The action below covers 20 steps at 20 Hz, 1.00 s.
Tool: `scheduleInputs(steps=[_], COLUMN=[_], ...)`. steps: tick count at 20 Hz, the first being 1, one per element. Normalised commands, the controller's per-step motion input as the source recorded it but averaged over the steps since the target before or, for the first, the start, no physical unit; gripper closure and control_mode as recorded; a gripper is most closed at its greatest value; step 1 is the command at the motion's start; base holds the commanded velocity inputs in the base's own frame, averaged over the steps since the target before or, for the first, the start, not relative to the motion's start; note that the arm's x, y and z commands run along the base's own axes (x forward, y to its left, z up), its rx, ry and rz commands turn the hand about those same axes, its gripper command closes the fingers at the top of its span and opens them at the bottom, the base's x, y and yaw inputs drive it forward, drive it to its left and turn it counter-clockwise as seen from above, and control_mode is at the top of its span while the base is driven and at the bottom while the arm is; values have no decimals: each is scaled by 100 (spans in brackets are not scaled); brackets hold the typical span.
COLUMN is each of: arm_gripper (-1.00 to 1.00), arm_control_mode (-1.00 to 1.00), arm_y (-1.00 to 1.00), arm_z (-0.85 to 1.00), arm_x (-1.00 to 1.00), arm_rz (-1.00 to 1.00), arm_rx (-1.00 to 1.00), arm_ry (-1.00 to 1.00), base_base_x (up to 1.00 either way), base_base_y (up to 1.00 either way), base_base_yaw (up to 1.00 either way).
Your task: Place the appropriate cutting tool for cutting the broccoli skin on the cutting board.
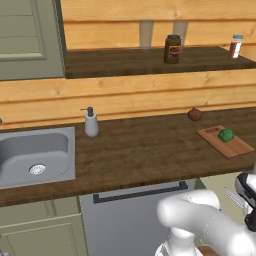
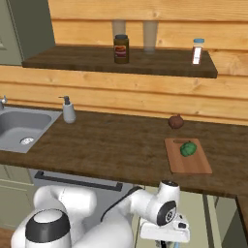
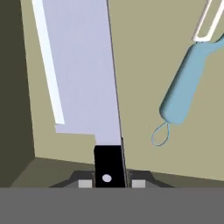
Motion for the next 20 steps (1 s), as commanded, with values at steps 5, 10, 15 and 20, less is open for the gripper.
scheduleInputs(steps=[5, 10, 15, 20], arm_gripper=[100, 100, 100, 100], arm_control_mode=[-100, -100, -100, -100], arm_y=[-14, -13, -25, -51], arm_z=[100, 100, 100, 77], arm_x=[-43, -19, -2, 55], arm_rz=[1, 2, 0, 0], arm_rx=[0, 0, 0, 0], arm_ry=[-2, -1, -1, 0], base_base_x=[0, 0, 0, 0], base_base_y=[0, 0, 0, 0], base_base_yaw=[0, 0, 0, 0])
